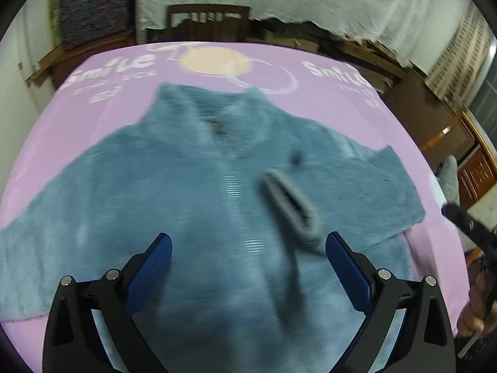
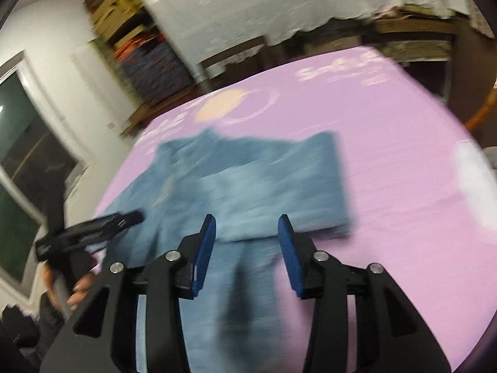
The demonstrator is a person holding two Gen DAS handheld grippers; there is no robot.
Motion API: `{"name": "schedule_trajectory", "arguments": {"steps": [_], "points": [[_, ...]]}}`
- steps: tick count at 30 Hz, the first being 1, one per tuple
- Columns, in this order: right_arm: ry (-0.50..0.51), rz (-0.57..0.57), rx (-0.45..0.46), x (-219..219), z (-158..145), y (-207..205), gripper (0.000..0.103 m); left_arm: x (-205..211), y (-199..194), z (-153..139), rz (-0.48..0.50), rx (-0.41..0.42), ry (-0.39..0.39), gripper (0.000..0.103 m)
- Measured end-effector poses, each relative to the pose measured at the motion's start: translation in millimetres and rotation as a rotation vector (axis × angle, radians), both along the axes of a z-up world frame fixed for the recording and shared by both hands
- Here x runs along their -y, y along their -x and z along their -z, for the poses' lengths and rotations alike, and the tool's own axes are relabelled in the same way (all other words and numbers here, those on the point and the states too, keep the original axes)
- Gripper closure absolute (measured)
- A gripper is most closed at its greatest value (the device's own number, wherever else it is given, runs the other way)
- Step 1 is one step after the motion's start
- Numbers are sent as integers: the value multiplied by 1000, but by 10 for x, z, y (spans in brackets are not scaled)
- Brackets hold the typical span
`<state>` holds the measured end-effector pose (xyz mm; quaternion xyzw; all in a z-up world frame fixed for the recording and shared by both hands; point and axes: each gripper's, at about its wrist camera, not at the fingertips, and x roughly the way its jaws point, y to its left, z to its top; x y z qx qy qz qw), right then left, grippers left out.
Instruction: Fold large clothes
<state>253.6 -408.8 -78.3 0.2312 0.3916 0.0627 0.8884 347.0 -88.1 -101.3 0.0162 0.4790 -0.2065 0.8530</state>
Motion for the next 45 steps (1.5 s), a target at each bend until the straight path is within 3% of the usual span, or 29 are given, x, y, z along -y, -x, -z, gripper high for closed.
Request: {"name": "schedule_trajectory", "arguments": {"steps": [4,6,9,11,12,14,16,19,24,28,35,45], "points": [[-88,83,29,427,30,29,72,345,-105,60,29,-35,-25,3],[-117,104,49,555,73,99,72,412,-170,122,22,-56,-32,9],[-159,116,75,678,242,157,72,489,-246,204,28,-79,-49,38],[-161,134,44,705,318,162,72,530,-255,209,53,-80,-39,60],[-179,141,50,722,328,160,72,537,-236,193,61,-71,-37,63],[-193,133,75,721,325,157,72,566,-213,157,71,-37,-46,85],[-155,130,88,664,321,158,72,586,-231,88,56,1,-71,92],[-116,127,95,622,312,125,72,541,-233,-54,31,39,-69,92],[-148,114,114,616,300,120,72,256,-173,-350,-28,122,-59,92],[-114,110,133,579,274,128,72,-65,-185,-444,-81,135,-62,92],[-105,104,140,562,260,131,71,-501,-95,-362,-133,127,-75,92],[-92,85,155,512,219,142,64,-750,-52,-203,-201,118,-103,92]]}}
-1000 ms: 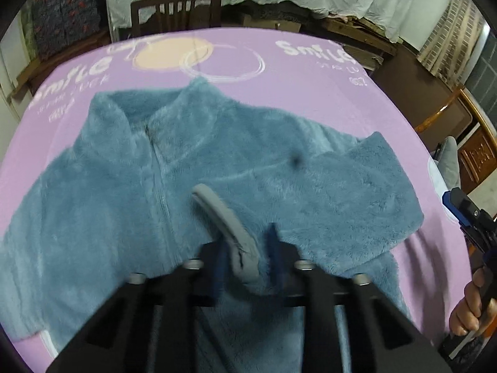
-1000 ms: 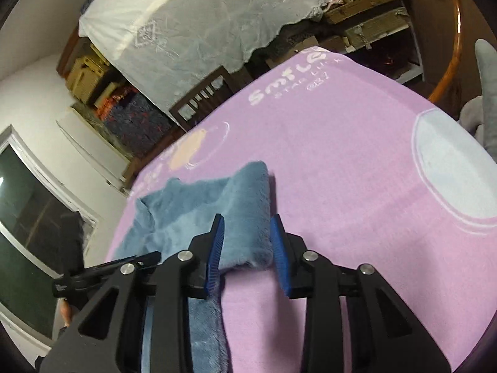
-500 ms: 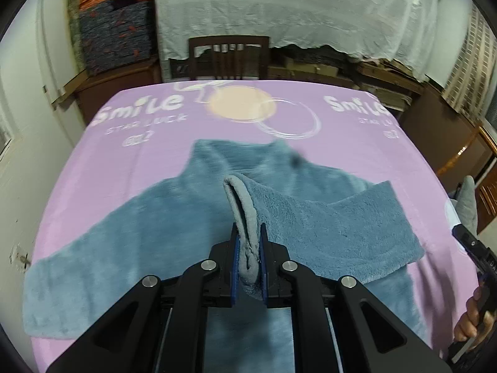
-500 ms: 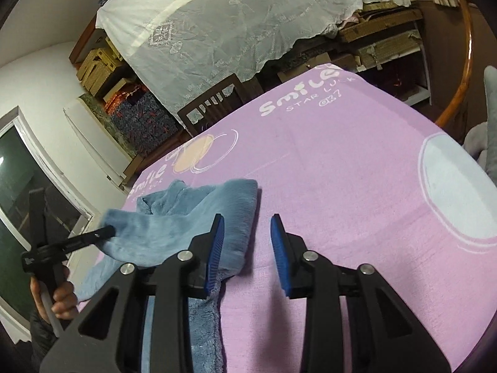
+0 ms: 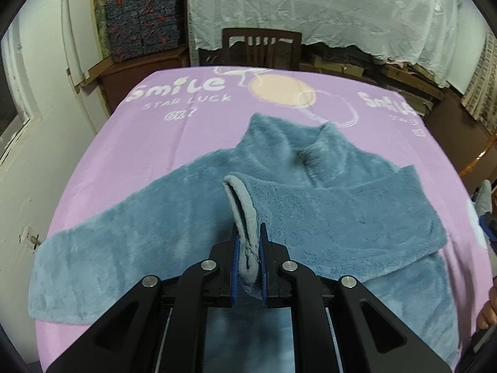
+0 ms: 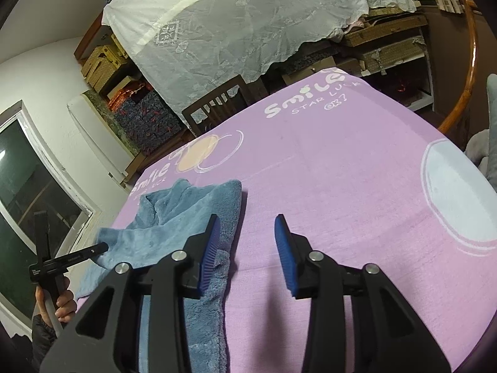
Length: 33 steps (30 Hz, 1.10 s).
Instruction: Fold large clothes
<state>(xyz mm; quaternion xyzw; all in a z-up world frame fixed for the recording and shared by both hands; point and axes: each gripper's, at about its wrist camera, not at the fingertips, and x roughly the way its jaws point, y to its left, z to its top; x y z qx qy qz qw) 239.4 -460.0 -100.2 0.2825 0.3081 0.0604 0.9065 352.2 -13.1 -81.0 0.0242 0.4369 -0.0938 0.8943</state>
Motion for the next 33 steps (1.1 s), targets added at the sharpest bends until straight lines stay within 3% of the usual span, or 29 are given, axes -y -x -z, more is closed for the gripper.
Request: {"name": "schedule_trajectory", "arguments": {"steps": [8,18,19,21,23,28,33], "points": [[-39,-41,28,-38,-81,28,58,-228,-8,200,-65,-64,29,88],[-49,-21,14,8,-74,37,58,-251,83,-3,-48,-10,67,87],[-37,-15,-9,2,-37,4,60,-262,74,-3,-46,-9,68,87],[-20,-22,-47,-51,24,-52,82,-315,40,-7,-50,-5,75,87],[-19,-70,-95,-159,61,-169,91,-365,8,-6,-60,2,72,87],[94,-159,-145,-614,-19,-542,92,-466,-42,32,-56,-15,104,87],[110,-231,-188,-1011,97,-932,92,-299,-65,145,-3,-34,75,87]]}}
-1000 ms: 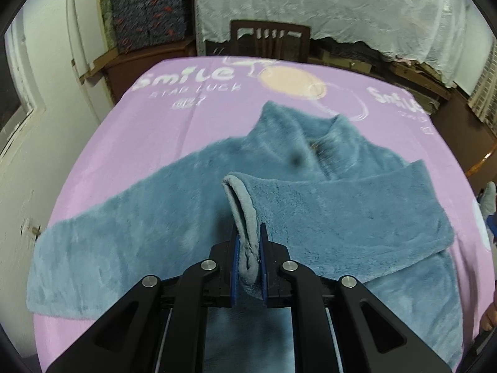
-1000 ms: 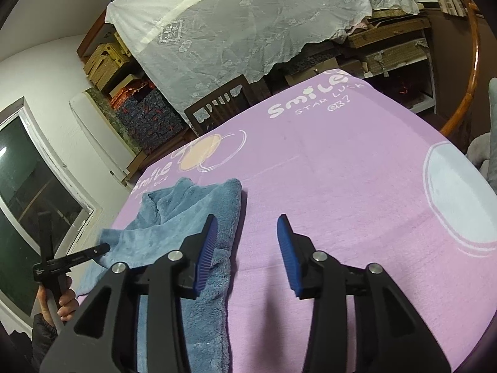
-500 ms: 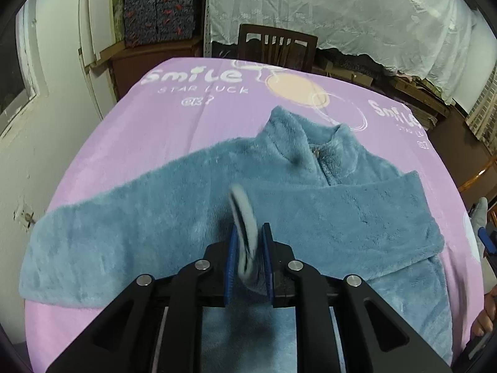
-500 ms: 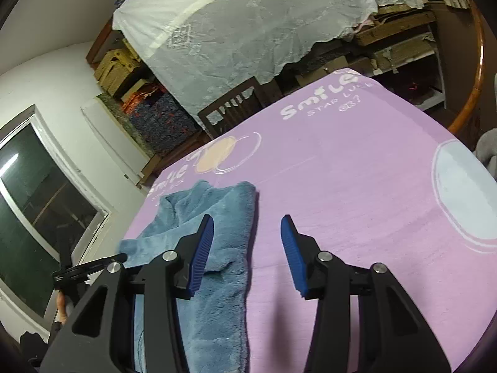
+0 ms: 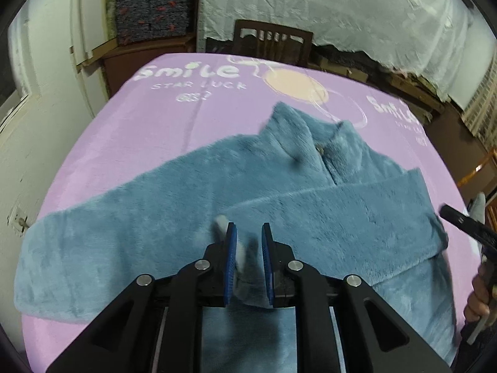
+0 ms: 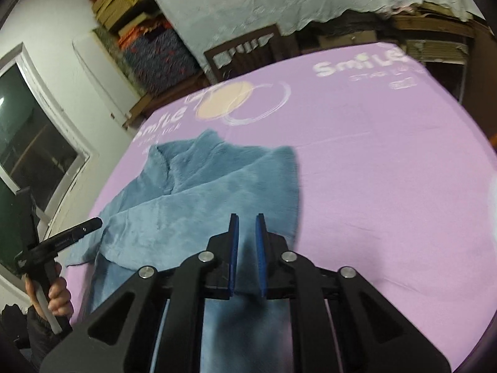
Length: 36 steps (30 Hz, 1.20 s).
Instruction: Fold large clothes
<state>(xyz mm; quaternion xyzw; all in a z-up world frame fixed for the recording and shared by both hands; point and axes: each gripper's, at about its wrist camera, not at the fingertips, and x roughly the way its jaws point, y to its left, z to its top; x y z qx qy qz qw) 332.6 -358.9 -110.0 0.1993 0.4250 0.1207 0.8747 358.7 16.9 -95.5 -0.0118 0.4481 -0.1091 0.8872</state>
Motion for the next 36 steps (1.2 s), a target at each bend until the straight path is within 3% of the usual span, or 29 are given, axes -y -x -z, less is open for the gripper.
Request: {"name": "schedule_trajectory", "arguments": {"steps": [4,6,8,11,12,14,17,21,23,26,30,33,36], "points": [[43,9,-48,-53,225,-91,92,153,-50,148,28,-14,-43,86],[75,26,-82,-1,344,-119,103,204,-102,248,27,-33,-57,86],[47,29,-96,107,376,-143,103,231,-130,304,21,-35,-73,84],[168,129,-119,269,421,-128,103,279,-132,313,22,-18,-112,83],[158,143,-114,353,446,-128,103,285,-132,316,22,-15,-119,83],[44,169,-139,545,457,-123,102,295,-126,305,16,-14,-129,82],[-39,181,-73,632,315,-78,101,312,-106,199,0,-3,-114,83],[-144,53,75,389,-52,-63,100,474,-46,-40,24,54,-82,82],[-125,-19,87,183,-69,-70,100,627,-18,-77,52,63,-75,71],[-91,-91,42,-28,75,-144,99,886,-32,70,83,40,-126,69],[-4,-57,-96,-26,386,-257,103,976,-125,319,70,-6,-174,66],[-152,-41,-152,192,485,-308,103,914,-151,311,54,-19,-156,60],[-159,-21,-145,241,469,-276,103,790,-129,260,15,-31,-130,61]]}}
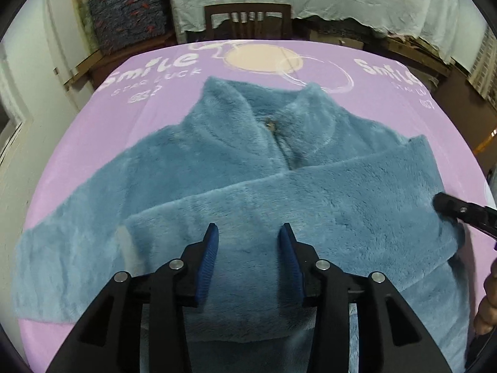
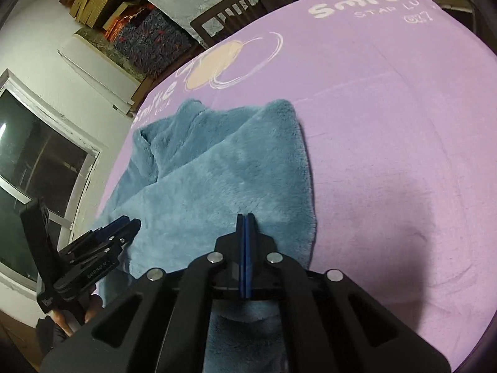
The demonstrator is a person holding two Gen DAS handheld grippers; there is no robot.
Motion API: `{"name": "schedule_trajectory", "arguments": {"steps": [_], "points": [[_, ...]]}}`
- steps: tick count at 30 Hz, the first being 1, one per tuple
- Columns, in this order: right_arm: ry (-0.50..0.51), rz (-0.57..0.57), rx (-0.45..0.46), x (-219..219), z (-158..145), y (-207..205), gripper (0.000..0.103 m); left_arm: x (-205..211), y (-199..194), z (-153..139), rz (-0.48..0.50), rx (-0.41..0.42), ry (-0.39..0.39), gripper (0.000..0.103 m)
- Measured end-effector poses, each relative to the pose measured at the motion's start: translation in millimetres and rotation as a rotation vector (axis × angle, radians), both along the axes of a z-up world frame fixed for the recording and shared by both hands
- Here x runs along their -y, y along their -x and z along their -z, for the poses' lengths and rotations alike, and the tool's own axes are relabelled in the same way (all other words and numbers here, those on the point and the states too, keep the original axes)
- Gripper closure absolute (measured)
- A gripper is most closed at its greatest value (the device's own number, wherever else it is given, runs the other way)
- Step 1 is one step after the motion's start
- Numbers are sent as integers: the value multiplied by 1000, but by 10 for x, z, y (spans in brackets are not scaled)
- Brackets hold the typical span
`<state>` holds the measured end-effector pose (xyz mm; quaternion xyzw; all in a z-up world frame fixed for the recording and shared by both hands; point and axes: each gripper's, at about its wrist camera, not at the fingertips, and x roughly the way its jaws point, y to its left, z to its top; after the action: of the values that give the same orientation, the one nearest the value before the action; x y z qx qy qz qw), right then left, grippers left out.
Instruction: Fold large clothes
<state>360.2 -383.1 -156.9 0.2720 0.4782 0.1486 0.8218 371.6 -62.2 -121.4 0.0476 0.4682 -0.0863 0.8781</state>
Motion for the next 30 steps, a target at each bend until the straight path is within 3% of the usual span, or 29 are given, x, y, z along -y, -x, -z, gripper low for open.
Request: {"name": "schedule_trajectory", "arguments": {"steps": [3,7,10,13,17,18,22,26,30], "points": [[63,34,91,-22,-225,130,99,-111,70,-128,-24,25,20,61],[31,-37,167,-164,-443,229,99,-244,138,-160,-56,28,4,61],[94,-91,132,-354,-355,227,99,-338,115,-56,-91,-3,-16,61],[139,-106,38,-422,-115,127,103,-420,127,2,-108,-26,9,61],[71,-80,44,-289,-124,158,102,-555,306,-226,-121,23,23,61],[79,-71,63,-297,-159,168,97,-640,359,-288,-127,39,25,61],[55,-55,133,-247,-321,309,97,-1031,521,-486,-190,68,44,59],[38,-49,157,-216,-367,323,97,-1559,668,-562,-297,73,55,59],[-4,-37,148,-138,-343,337,97,-2078,819,-580,-395,64,120,59]]}}
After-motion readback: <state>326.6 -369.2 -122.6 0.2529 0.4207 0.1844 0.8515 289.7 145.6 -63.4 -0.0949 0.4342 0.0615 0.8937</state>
